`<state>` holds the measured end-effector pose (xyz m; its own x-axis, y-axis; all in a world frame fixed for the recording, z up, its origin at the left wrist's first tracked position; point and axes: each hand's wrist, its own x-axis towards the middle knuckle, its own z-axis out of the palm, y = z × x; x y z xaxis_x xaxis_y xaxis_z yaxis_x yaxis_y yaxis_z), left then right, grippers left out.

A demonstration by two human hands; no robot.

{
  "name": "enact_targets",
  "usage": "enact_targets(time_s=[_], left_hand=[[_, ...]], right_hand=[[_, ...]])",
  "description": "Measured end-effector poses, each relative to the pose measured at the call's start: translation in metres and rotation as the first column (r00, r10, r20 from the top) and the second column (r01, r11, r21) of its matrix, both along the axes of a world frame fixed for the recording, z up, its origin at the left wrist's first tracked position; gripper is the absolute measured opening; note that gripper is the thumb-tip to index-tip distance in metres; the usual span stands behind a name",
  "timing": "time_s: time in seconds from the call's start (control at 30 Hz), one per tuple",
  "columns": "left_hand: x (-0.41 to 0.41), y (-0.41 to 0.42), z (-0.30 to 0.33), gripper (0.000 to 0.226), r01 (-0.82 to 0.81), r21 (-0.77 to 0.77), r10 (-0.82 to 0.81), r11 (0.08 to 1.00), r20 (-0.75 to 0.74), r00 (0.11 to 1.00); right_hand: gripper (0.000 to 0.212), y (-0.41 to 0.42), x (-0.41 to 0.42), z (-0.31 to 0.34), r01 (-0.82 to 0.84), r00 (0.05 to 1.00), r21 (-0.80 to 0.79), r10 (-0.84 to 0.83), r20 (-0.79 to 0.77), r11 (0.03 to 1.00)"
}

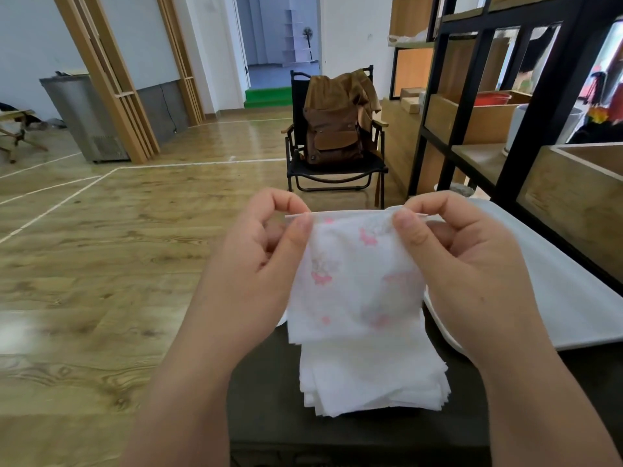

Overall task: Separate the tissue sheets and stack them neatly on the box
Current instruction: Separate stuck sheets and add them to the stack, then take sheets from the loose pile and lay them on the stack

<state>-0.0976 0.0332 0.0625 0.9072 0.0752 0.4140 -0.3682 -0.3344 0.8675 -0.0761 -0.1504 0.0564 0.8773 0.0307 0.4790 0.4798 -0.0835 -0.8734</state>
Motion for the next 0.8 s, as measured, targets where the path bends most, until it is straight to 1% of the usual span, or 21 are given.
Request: enact_targets(time_s=[0.03,0.07,0.13,0.2,0.27,0.3,0.4,0.5,0.57,0.63,0.67,0.7,0.8], left_hand=[[0.001,0.000,-0.002,0.012,-0.010,-0.011,0.010,1.000,-0.049,0.999],[0.004,0.001,-0.004,0.014,-0.033,0.001,0.033,0.999,-0.111,0.993],[0.009,0.004,-0.013,0.014,-0.063,0.120,0.095,0.991,-0.284,0.954],[0.013,0.004,-0.022,0.010,0.004,0.233,0.112,0.973,-0.486,0.867],[0.016,0.003,-0.031,0.003,0.083,0.281,0.108,0.956,-0.604,0.790],[0.018,0.002,-0.035,0.005,0.106,0.316,0.123,0.943,-0.624,0.772],[0.022,0.001,-0.040,0.011,0.103,0.381,0.178,0.919,-0.632,0.754],[0.023,0.004,-0.040,0.016,0.049,0.365,0.207,0.930,-0.628,0.750],[0.026,0.007,-0.042,0.019,-0.071,0.422,0.318,0.904,-0.553,0.770],[0.029,0.015,-0.044,0.019,-0.227,0.489,0.451,0.842,-0.409,0.793],[0.030,0.020,-0.045,0.021,-0.259,0.511,0.474,0.819,-0.351,0.807],[0.030,0.024,-0.047,0.027,-0.236,0.531,0.452,0.814,-0.323,0.832],[0.031,0.029,-0.053,0.051,-0.005,0.543,0.232,0.839,-0.350,0.908]], right_hand=[[0.030,-0.001,0.001,-0.001,0.021,0.998,-0.011,-0.021,-0.059,1.000],[0.026,-0.002,0.003,-0.004,0.041,0.991,-0.067,-0.049,-0.124,0.997],[0.021,-0.008,0.013,-0.015,0.052,0.958,-0.303,-0.134,-0.254,0.951],[0.023,-0.014,0.021,-0.027,-0.007,0.900,-0.511,-0.217,-0.377,0.859],[0.023,-0.017,0.026,-0.035,-0.052,0.866,-0.604,-0.265,-0.424,0.795],[0.022,-0.018,0.027,-0.038,-0.054,0.864,-0.628,-0.279,-0.419,0.776],[0.023,-0.017,0.031,-0.044,-0.047,0.868,-0.653,-0.292,-0.402,0.756],[0.024,-0.016,0.032,-0.048,-0.031,0.869,-0.675,-0.314,-0.383,0.737],[0.024,-0.018,0.032,-0.048,-0.017,0.866,-0.668,-0.323,-0.381,0.744],[0.023,-0.021,0.032,-0.046,0.009,0.862,-0.646,-0.333,-0.382,0.764],[0.022,-0.023,0.032,-0.044,0.031,0.862,-0.634,-0.342,-0.375,0.773],[0.022,-0.025,0.032,-0.042,0.055,0.861,-0.624,-0.353,-0.365,0.780],[0.020,-0.027,0.032,-0.039,0.094,0.865,-0.589,-0.359,-0.351,0.803]])
